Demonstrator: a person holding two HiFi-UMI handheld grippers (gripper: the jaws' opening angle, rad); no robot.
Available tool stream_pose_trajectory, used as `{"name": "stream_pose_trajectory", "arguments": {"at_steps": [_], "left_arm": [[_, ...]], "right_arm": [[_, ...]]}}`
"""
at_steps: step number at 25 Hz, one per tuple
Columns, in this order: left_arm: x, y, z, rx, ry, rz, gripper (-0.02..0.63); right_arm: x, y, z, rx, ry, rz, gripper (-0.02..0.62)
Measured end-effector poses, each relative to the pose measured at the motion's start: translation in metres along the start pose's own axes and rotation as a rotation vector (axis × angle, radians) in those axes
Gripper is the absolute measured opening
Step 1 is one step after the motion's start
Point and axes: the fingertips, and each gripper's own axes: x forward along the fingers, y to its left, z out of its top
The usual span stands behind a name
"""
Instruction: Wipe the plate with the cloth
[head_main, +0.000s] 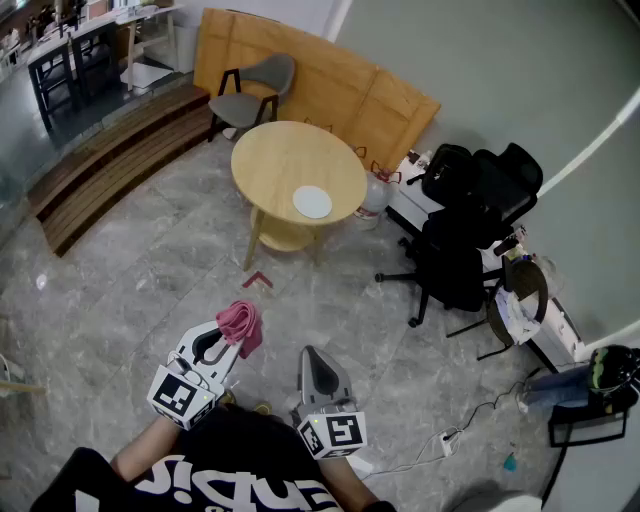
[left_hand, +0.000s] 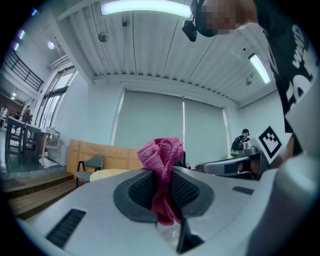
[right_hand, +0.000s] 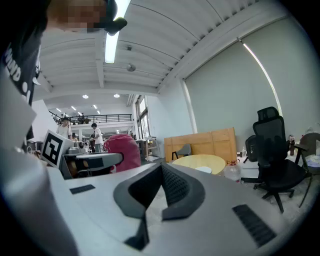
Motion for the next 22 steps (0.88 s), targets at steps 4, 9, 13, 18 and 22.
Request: {"name": "stream_pose_trajectory", "arguments": {"at_steps": [4,9,13,18,22], "left_arm": [[0.002,0.000,0.006,0.003,-0.006,-0.005,0.066],[-0.001,0.004,0.002,0.006,0.018,-0.003,0.066],[0.000,0.001,-0.001,0.003,0.015,-0.007,0.066],[-0.007,0.020,0.004,-0.001,0.010,0.001,0.066],[-0.016,0.037,-0.001,-0.017,0.015,-0.006,0.066]], "right_arm": [[0.002,0.003,-0.003,0.006,-0.002,0.000,0.021],[0.006,0.010,-0.001,-0.003,0.002,0.000,0.021],[0.008,0.013,-0.004,-0.005,0.003,0.011,0.021],[0.016,0.015,-0.004,0.017,-0.001,-0.021,0.021],[0.020,0.021,-0.002,-0.003,-0.009,-0.057,0.021]]}}
